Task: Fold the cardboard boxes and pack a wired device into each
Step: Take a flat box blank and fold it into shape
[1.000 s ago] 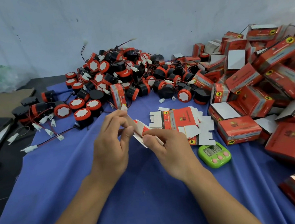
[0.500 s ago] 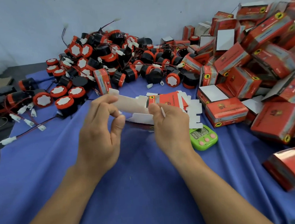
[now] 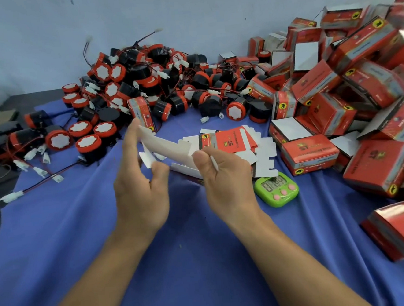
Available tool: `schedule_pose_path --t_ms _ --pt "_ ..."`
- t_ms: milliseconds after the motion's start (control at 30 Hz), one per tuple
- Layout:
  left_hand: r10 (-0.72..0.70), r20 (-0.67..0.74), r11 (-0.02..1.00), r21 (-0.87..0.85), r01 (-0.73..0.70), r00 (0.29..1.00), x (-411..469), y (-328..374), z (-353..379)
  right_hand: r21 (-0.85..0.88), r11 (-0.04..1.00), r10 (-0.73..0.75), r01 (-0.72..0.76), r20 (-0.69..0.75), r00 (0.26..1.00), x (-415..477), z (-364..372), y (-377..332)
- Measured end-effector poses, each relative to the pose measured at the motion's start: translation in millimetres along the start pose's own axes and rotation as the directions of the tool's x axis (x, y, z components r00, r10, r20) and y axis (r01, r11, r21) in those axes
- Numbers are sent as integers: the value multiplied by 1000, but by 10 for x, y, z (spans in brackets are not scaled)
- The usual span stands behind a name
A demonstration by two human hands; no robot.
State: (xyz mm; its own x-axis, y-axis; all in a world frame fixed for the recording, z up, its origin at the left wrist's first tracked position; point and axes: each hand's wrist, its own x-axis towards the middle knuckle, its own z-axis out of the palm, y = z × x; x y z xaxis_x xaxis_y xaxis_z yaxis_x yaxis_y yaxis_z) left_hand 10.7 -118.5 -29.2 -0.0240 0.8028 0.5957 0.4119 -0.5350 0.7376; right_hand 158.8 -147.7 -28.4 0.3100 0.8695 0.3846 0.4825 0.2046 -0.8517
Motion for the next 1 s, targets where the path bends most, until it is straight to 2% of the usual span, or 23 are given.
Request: schedule_pose_path --t_ms 167,267,367,533,700,867,933,1000 --pt "-32 155 992 -119 51 987 -2 -32 -49 7 997 73 -72 -124 990 46 -22 62" --pt "33 252 976 -218 23 967 -27 -9 -90 -16 993 107 -113 -205 973 76 -36 85" --pt "62 320 939 -338 53 945 -43 32 -87 -9 991 129 -134 -211 969 99 -61 110" --pt "-76 377 962 -215 168 923 -11 -1 -38 -3 990 138 -140 -170 976 86 -68 76" --pt "-104 497 939 -238 250 861 22 -15 -28 -43 984 171 -173 -52 984 106 -105 81" --pt "-179 435 919 -247 308 883 52 -44 7 2 988 155 -155 48 987 96 -107 63" --pt "-238 386 893 -274 358 891 67 -54 14 95 988 112 -122 106 988 98 -93 42" --pt "-292 335 869 -298 395 896 81 -49 5 274 953 83 -128 172 982 104 -86 18"
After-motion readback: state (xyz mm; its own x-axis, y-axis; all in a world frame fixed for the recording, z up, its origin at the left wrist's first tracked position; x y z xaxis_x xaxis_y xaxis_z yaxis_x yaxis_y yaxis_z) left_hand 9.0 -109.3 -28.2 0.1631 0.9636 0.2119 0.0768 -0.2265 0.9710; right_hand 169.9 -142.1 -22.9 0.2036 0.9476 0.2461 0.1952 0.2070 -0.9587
